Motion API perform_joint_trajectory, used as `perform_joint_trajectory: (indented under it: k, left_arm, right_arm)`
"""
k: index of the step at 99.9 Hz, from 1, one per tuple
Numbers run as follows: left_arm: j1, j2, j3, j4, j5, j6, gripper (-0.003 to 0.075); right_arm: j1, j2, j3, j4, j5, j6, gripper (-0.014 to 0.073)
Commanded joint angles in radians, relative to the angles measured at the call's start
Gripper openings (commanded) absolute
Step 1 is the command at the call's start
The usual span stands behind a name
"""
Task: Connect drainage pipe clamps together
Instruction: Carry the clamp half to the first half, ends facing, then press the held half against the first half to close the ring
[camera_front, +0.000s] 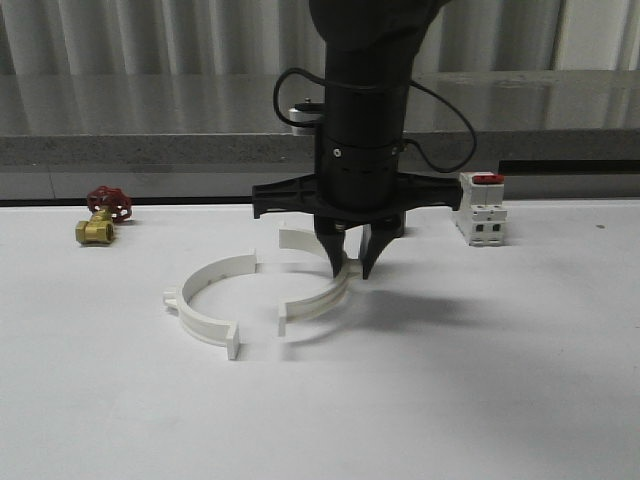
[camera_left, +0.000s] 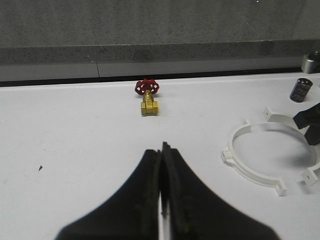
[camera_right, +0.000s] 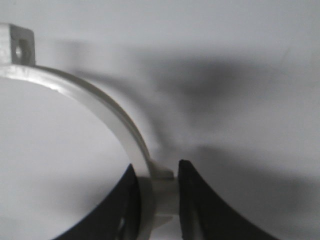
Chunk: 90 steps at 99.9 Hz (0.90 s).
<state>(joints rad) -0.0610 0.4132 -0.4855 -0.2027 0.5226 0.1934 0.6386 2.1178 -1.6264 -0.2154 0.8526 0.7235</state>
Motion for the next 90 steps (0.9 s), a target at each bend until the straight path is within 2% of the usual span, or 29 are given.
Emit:
perform_joint_trajectory:
  k: [1, 35, 90]
  left_arm:
    - [-0.006, 0.005, -0.024, -0.019, -0.068, -0.001, -0.0021]
    - [-0.006, 0.005, -0.024, -0.019, -0.069, -0.001, -0.0021]
    - [-0.006, 0.005, -0.024, -0.019, -0.071, -0.001, -0.0021]
  right_arm:
    - [0.01, -0.036, -0.058, -0.028, -0.002, 0.012, 0.0097]
    - [0.031, 0.023, -0.136, -0.029, 0.036, 0.045, 0.0097]
    - [0.039, 0.039, -0.14, -0.006, 0.029, 0.062, 0.0097]
